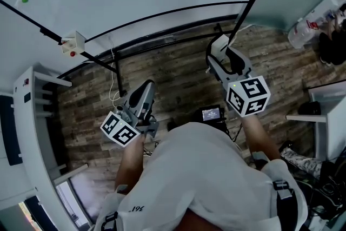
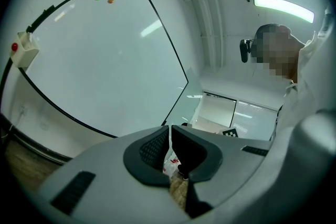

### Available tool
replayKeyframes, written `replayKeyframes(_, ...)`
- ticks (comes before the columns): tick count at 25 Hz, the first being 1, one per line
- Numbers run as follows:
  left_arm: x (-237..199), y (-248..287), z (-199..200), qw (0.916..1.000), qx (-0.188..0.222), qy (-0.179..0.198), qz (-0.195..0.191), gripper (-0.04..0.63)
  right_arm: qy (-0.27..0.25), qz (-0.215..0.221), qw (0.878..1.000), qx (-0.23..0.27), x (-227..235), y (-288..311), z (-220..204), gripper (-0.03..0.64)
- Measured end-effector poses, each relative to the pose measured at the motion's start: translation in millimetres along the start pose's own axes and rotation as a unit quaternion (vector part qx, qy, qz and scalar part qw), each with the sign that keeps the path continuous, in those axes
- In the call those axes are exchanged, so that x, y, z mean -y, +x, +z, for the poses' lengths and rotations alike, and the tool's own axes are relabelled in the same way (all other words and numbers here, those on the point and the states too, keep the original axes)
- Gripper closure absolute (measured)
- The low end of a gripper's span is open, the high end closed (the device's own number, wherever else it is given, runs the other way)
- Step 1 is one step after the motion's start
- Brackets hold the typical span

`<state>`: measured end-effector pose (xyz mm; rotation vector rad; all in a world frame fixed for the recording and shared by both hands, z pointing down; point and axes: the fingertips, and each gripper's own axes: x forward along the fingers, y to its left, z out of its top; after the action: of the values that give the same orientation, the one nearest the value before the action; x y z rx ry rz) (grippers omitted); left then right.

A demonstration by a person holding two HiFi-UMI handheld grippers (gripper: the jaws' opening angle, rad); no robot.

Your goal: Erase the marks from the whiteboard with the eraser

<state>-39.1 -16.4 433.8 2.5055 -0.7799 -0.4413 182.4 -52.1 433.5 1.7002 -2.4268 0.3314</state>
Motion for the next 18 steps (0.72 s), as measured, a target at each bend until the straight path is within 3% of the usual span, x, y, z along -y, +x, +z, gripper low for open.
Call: replayKeyframes(18, -9.1, 10.4, -6.0, 0.9999, -0.005, -0.013, 0.002, 0.586, -0.007, -0.018, 1.0, -0.015, 12.2, 12.3, -5.3, 0.362)
